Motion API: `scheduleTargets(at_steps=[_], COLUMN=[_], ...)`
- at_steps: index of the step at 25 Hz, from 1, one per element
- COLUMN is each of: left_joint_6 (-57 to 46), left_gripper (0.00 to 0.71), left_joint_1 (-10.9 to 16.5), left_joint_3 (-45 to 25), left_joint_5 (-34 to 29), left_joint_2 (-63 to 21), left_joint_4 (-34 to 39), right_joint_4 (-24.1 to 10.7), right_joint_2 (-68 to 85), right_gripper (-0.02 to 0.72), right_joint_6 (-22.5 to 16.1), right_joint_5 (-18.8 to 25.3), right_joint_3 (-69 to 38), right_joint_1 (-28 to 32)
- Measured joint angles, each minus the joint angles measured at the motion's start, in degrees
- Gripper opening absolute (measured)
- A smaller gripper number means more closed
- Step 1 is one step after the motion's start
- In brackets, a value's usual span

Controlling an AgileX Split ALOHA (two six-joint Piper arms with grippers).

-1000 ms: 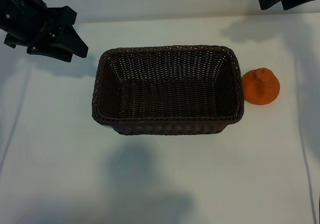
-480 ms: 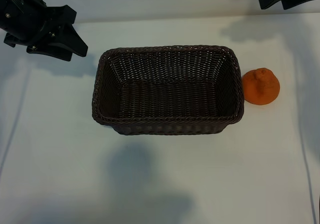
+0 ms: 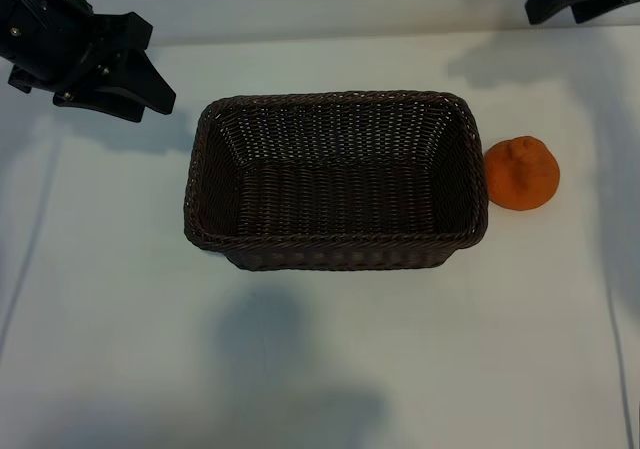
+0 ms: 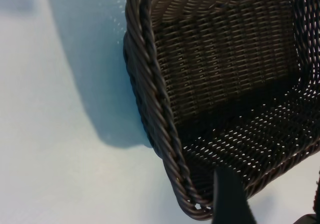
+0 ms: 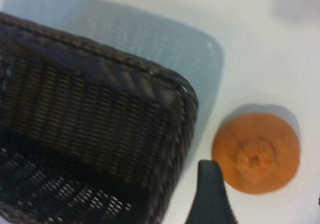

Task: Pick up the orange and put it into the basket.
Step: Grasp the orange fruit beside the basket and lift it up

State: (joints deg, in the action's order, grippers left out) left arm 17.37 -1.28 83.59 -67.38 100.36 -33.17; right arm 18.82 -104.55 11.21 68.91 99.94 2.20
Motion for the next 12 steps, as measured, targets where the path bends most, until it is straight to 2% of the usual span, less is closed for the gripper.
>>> scheduleTargets(at_steps=[4,12], left_joint_6=[0.0,0.0], left_gripper=[0.445,0.445], left_joint_1=[0.0,0.0], left_joint_3=[0.0,0.0], left_joint_5=[0.0,0.0], left_joint_2=[0.0,0.0], left_joint_4=[0.0,0.0], right_joint_4=[-2.7,-3.9], right_joint_2=[-0.6,-5.3], right_gripper=[0.500,0.500], right_joint_6=[0.0,0.0], right_joint_5=[0.8,0.8], right_joint_3=[0.0,0.0], right_joint_1=[0.0,0.0])
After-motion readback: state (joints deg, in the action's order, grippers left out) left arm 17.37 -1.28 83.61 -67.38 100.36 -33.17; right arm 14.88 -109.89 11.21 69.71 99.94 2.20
